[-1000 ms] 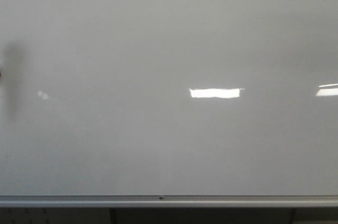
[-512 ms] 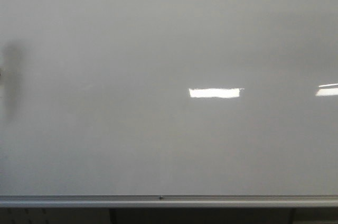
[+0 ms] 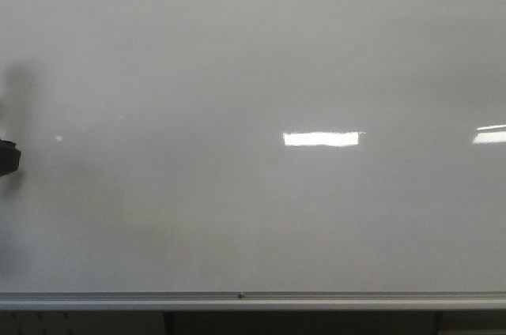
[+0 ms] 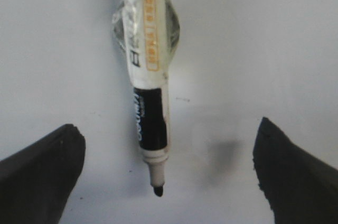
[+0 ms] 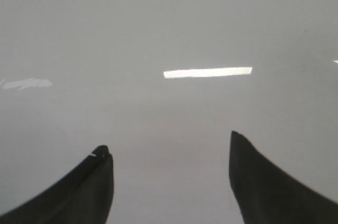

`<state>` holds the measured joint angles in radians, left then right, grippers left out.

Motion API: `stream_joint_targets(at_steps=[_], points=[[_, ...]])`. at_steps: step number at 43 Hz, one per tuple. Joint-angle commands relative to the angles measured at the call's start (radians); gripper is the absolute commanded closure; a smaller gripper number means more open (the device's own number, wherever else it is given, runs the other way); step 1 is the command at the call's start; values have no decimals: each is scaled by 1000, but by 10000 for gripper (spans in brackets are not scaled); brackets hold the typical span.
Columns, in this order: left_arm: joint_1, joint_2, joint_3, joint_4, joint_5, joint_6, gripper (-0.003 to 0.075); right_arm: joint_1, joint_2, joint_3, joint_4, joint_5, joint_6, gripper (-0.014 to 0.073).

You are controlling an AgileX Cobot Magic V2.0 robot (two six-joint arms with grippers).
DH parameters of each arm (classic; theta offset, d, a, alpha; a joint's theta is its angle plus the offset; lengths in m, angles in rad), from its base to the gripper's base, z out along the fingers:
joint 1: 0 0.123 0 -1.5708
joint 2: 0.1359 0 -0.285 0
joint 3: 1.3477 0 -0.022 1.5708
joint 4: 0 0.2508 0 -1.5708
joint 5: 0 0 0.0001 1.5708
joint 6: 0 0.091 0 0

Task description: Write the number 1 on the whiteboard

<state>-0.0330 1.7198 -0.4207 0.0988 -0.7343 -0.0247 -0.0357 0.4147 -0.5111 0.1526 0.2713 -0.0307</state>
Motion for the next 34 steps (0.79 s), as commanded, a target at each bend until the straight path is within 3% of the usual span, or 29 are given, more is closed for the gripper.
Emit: stream_joint_targets(at_steps=[1, 23, 28, 34], points=[[-3, -7, -41, -11, -93, -1, 103, 0, 12, -37, 5, -71, -1, 94], [0, 44, -95, -12, -92, -1, 116, 0, 12, -37, 5, -70, -1, 94], [0, 48, -95, -11, -92, -1, 227, 0, 12, -37, 5, -70, -1, 94], [0, 48, -95, -6, -93, -1, 494, 0, 12, -37, 5, -63, -1, 94]])
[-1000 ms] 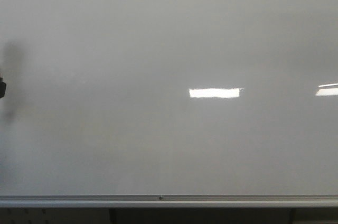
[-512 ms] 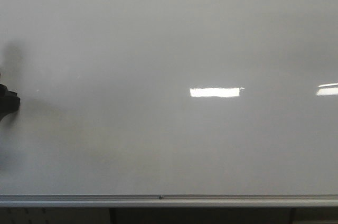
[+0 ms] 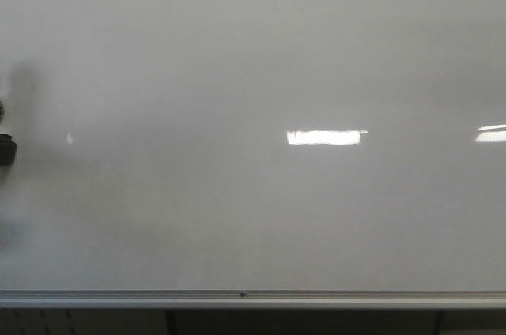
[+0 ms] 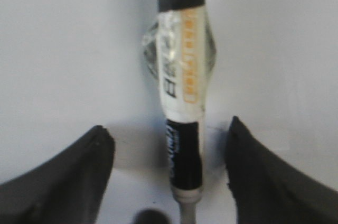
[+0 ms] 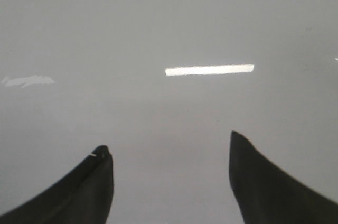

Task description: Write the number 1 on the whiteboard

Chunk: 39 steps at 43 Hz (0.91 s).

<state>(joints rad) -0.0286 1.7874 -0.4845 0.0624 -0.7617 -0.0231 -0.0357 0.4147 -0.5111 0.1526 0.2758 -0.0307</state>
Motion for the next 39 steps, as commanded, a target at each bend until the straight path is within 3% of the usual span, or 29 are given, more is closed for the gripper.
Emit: stream_joint_targets(at_steps=[1, 6, 16, 23, 27, 32, 35, 39], points=[[-5, -20, -32, 33, -66, -2, 522, 0, 12, -37, 5, -67, -1, 94], [-5, -20, -32, 68, -67, -2, 738, 0, 12, -37, 5, -60, -1, 94], [-7, -39, -32, 151, -34, -50, 741, 0, 12, -37, 5, -65, -1, 94], [-16, -148, -44, 248, 170, -363, 741, 0, 23, -47, 18, -40, -1, 94], [-32, -216, -78, 470, 336, -587, 740, 0, 68, -75, 19, -4, -1, 94], [-91, -295, -122, 906, 478, -904, 740, 2, 165, -135, 42, 50, -1, 94], [-131, -331, -125, 1126, 471, -1126, 740, 11, 225, -185, 60, 93, -1, 94], [-159, -360, -131, 1372, 311, -1367, 740, 32, 314, -243, 71, 162, -8, 94]])
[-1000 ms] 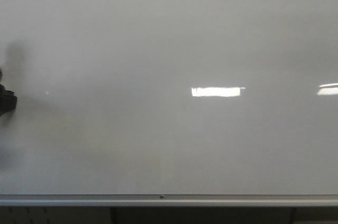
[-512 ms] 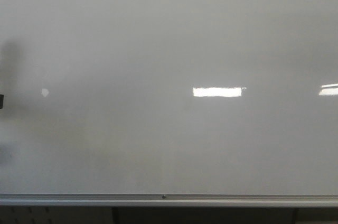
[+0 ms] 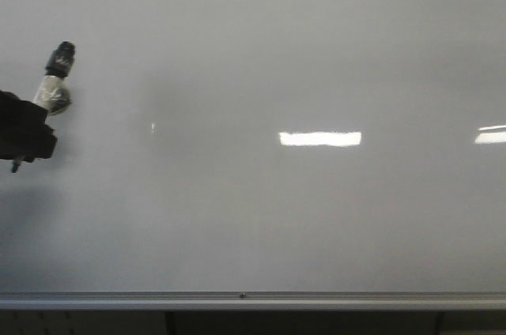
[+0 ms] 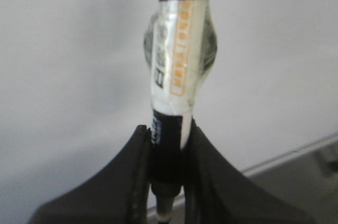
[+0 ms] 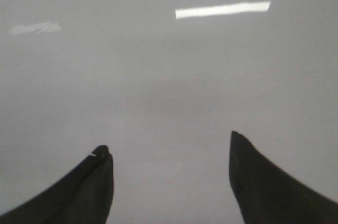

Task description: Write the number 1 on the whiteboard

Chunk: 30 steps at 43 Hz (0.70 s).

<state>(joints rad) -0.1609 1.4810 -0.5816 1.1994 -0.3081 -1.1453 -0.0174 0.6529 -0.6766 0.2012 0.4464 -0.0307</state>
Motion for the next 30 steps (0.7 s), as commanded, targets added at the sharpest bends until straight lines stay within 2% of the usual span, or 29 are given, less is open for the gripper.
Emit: stream_joint_targets(at_steps=[1, 4, 6, 9, 14, 23, 30], points=[[-29, -54, -42, 297, -208, -298, 740, 21, 95, -91, 25, 7, -9, 94], [-29, -46, -68, 407, -349, -435, 741, 51, 155, -139, 31, 65, -15, 94], [-29, -43, -83, 438, -422, -480, 741, 75, 190, -170, 48, 103, -29, 94], [-29, -43, -96, 440, -521, -482, 741, 105, 233, -201, 84, 140, -73, 94], [-31, -43, -119, 440, -645, -492, 740, 166, 290, -257, 218, 216, -186, 94], [-109, -43, -167, 528, -668, -516, 740, 210, 386, -345, 526, 404, -451, 94], [-201, -43, -196, 573, -645, -513, 740, 210, 436, -395, 656, 541, -564, 94]])
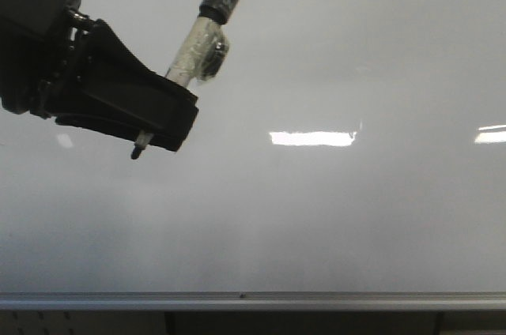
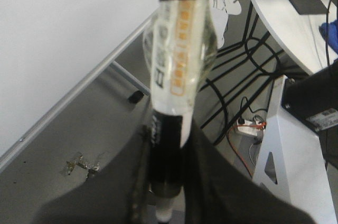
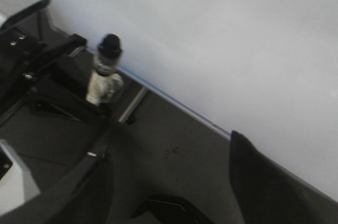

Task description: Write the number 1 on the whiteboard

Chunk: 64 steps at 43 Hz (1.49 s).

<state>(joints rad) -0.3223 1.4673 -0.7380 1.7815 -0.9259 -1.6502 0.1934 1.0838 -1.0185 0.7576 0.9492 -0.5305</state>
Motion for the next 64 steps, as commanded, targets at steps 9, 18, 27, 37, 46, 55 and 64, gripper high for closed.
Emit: stream_joint_targets(at_steps=[9, 18, 27, 37, 46, 55, 64], points=[[-111, -29, -60, 12, -108, -8, 740, -1, 74, -131, 118, 203, -72, 94], [-153, -29, -97, 64, -166, -9, 741, -1, 152, -169, 203, 327, -111, 94], [-153, -29, -99, 64, -187, -9, 741, -1, 206, -169, 239, 339, -131, 94], [-153, -29, -99, 64, -185, -9, 741, 1, 248, -169, 304, 377, -146, 94], [-153, -29, -99, 64, -160, -9, 741, 52, 258, -169, 314, 385, -151, 94], [-153, -29, -99, 64, -160, -9, 741, 139, 284, -169, 298, 385, -140, 94], [-153, -29, -99, 64, -161, -8, 741, 184, 319, -169, 292, 385, -140, 94]])
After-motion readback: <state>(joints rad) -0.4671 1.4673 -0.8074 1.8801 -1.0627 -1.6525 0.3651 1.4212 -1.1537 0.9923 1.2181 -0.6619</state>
